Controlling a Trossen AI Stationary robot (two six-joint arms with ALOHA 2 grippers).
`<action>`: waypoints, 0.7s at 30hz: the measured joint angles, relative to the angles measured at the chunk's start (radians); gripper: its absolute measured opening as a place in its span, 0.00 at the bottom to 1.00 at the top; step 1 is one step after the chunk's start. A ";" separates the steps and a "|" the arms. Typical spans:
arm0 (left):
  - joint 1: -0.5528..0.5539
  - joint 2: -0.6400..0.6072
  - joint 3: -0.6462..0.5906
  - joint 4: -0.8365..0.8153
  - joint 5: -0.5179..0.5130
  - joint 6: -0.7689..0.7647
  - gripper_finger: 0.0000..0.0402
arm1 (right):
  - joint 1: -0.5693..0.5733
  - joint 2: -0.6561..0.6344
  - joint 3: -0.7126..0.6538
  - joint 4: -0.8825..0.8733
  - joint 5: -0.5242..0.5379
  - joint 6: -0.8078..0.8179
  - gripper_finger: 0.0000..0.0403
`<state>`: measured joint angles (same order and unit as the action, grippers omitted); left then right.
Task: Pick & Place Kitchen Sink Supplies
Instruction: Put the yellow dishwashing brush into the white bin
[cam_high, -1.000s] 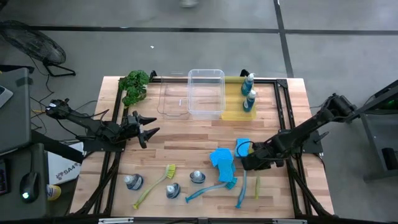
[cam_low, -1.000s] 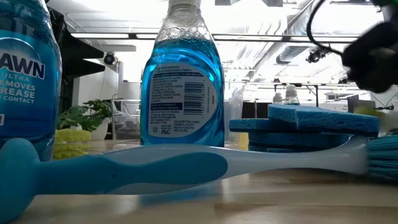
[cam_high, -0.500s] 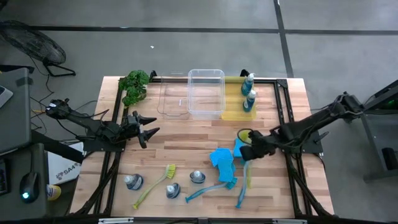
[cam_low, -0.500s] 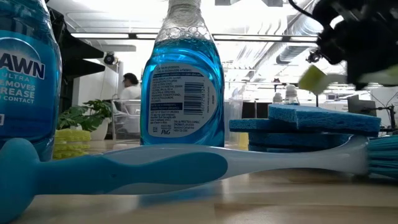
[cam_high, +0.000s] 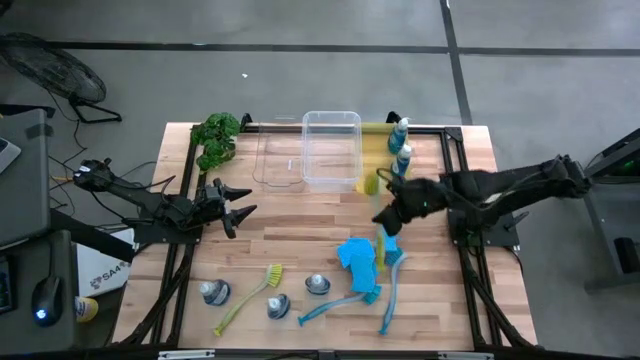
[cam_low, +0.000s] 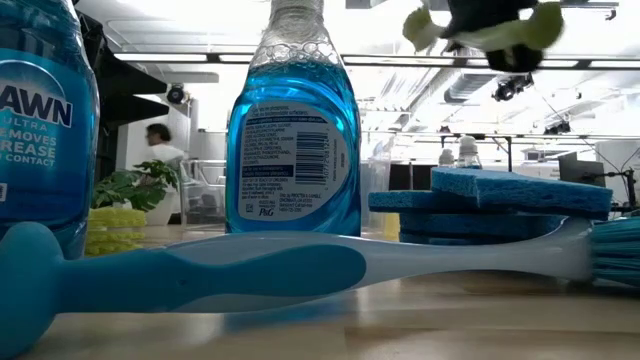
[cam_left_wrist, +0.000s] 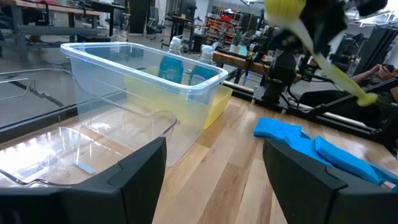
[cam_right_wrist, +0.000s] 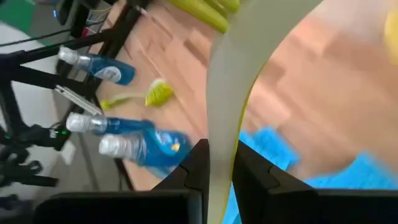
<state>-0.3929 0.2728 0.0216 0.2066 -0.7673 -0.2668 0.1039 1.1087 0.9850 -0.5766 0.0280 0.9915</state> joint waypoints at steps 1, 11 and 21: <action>0.000 0.000 0.000 0.000 0.000 0.000 0.66 | -0.020 0.008 0.031 -0.016 0.000 -0.049 0.09; 0.000 0.000 0.000 0.000 0.000 0.000 0.66 | -0.242 0.163 0.310 -0.093 -0.037 -0.441 0.13; 0.000 0.000 0.000 0.000 0.000 0.000 0.66 | -0.419 0.391 0.535 -0.091 -0.046 -0.647 0.14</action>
<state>-0.3929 0.2728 0.0214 0.2068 -0.7672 -0.2668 -0.3154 1.5000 1.5199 -0.6678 -0.0184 0.3446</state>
